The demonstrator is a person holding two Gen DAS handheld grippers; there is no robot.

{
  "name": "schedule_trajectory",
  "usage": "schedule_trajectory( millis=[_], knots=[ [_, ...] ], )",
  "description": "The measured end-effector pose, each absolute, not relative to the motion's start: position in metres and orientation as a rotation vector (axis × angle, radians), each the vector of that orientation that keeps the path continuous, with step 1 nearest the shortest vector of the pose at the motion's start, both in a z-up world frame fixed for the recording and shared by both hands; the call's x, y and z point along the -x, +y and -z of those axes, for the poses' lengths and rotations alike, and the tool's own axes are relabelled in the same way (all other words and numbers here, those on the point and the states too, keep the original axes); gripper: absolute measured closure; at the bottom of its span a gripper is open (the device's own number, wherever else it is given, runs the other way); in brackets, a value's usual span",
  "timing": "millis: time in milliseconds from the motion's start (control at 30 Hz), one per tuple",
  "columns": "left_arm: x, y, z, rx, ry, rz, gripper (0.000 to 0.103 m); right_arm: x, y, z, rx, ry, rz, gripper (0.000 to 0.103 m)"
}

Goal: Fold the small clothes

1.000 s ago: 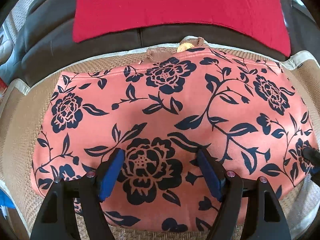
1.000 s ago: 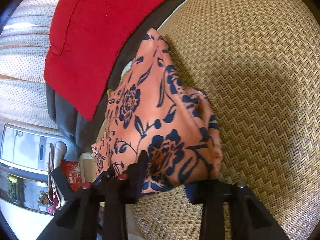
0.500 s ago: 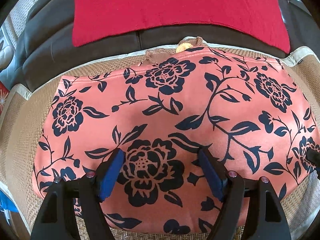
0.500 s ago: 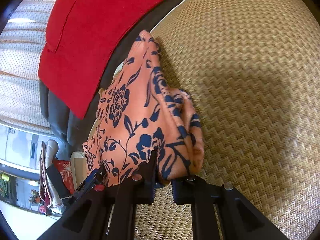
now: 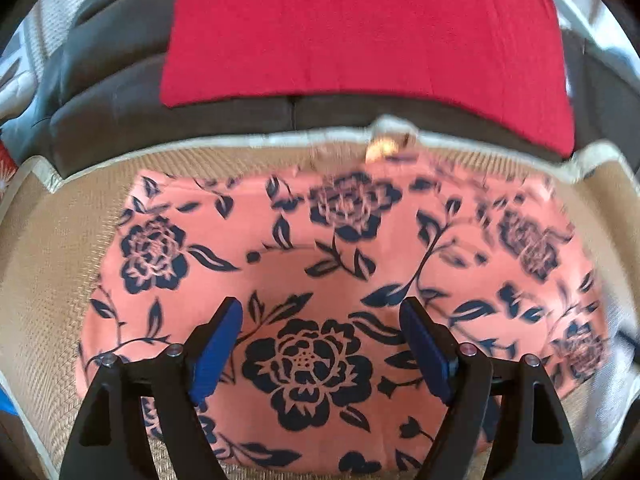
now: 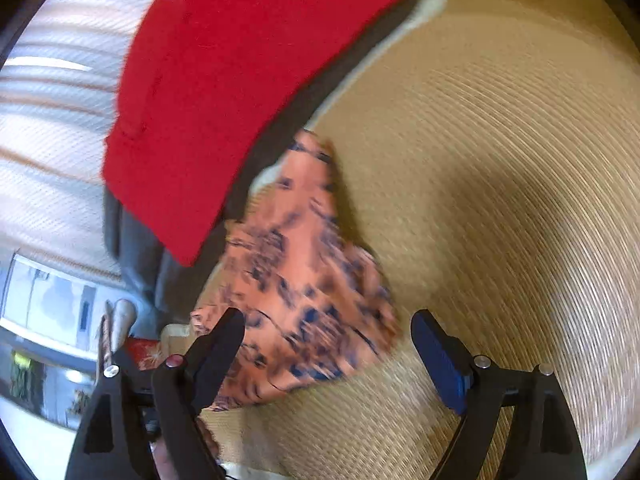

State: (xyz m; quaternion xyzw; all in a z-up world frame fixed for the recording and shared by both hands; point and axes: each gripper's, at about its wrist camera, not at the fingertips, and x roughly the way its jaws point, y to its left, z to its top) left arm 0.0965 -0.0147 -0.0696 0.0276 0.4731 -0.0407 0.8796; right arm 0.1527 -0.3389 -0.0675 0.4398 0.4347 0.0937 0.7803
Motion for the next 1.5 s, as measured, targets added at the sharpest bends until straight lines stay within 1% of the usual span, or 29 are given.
schedule_trajectory(
  millis=[67,167,200,233,300,333,400,467,533,567,600,633,667,700,800,867,967,1067,1100,1167,1267,1333,1367,1400,1433,1467,1500],
  knots=[
    [-0.105,-0.021,0.090,-0.093,1.054,0.088,0.021,-0.184,-0.338,0.066,-0.924,0.955,-0.267,0.015],
    [-0.105,-0.019,0.094,-0.080,1.041,0.076,0.019,-0.236,-0.338,0.081,-0.845,1.052,-0.274,0.016],
    [-0.106,-0.019,0.094,-0.080,1.043,0.075,0.019,-0.251,-0.335,0.088,-0.830,1.096,-0.291,0.017],
    [-0.106,-0.019,0.094,-0.084,1.045,0.075,0.019,-0.263,-0.330,0.094,-0.822,1.128,-0.322,0.021],
    [-0.107,-0.020,0.095,-0.105,1.038,0.070,0.019,-0.276,-0.315,0.096,-0.753,1.178,-0.385,0.086],
    [-0.107,-0.023,0.096,-0.112,1.034,0.068,0.019,-0.280,-0.306,0.095,-0.674,1.218,-0.350,0.085],
    [-0.108,-0.025,0.097,-0.111,1.033,0.064,0.018,-0.279,-0.306,0.087,-0.623,1.199,-0.310,0.090],
    [-0.109,-0.026,0.097,-0.114,1.032,0.058,0.018,-0.271,-0.318,0.079,-0.602,1.147,-0.205,0.090],
    [-0.110,-0.033,0.096,-0.125,1.030,0.051,0.018,-0.262,-0.324,0.076,-0.595,1.134,-0.151,0.086],
    [-0.111,-0.034,0.096,-0.128,1.030,0.050,0.018,-0.257,-0.326,0.073,-0.594,1.128,-0.133,0.081],
    [-0.115,-0.036,0.098,-0.127,1.031,0.049,0.018,-0.251,-0.328,0.069,-0.588,1.114,-0.111,0.069],
    [-0.116,-0.037,0.098,-0.123,1.031,0.048,0.018,-0.242,-0.331,0.064,-0.586,1.098,-0.087,0.059],
    [-0.116,-0.037,0.099,-0.121,1.031,0.048,0.018,-0.231,-0.334,0.059,-0.595,1.073,-0.066,0.029],
    [-0.114,-0.036,0.098,-0.120,1.029,0.048,0.018,-0.214,-0.337,0.051,-0.631,1.024,-0.075,0.019],
    [-0.113,-0.036,0.098,-0.117,1.028,0.048,0.018,-0.174,-0.325,0.042,-0.731,0.962,-0.189,0.019],
    [-0.112,-0.034,0.098,-0.108,1.030,0.049,0.018,-0.137,-0.316,0.048,-0.872,0.924,-0.299,0.019],
    [-0.112,-0.032,0.099,-0.099,1.030,0.044,0.018,-0.097,-0.306,0.086,-1.023,0.957,-0.318,0.019],
    [-0.111,-0.030,0.096,-0.100,1.034,0.052,0.018,-0.096,-0.316,0.121,-1.148,0.982,-0.264,0.019],
    [-0.112,-0.028,0.094,-0.092,1.041,0.056,0.018,-0.097,-0.322,0.124,-1.200,0.944,-0.271,0.019],
    [-0.112,-0.021,0.088,-0.055,1.053,0.052,0.019,-0.104,-0.328,0.119,-1.180,0.913,-0.242,0.019],
    [-0.106,-0.011,0.076,0.000,1.005,0.043,0.019,-0.116,-0.332,0.117,-1.171,0.904,-0.224,0.019],
    [-0.105,-0.010,0.079,-0.007,0.992,0.035,0.019,-0.119,-0.337,0.117,-1.212,0.873,-0.205,0.020],
    [-0.107,-0.012,0.085,-0.024,1.015,0.038,0.019,-0.115,-0.334,0.116,-1.216,0.858,-0.194,0.025],
    [-0.111,-0.015,0.097,-0.049,1.062,0.045,0.019,-0.121,-0.335,0.114,-1.216,0.849,-0.185,0.039],
    [-0.111,-0.015,0.101,-0.052,1.056,0.046,0.018,-0.123,-0.335,0.115,-1.222,0.844,-0.176,0.053],
    [-0.110,-0.015,0.098,-0.054,1.032,0.042,0.018,-0.126,-0.333,0.116,-1.233,0.853,-0.168,0.078],
    [-0.110,-0.015,0.096,-0.057,1.037,0.043,0.019,-0.130,-0.329,0.119,-1.234,0.860,-0.163,0.079]
  ],
)
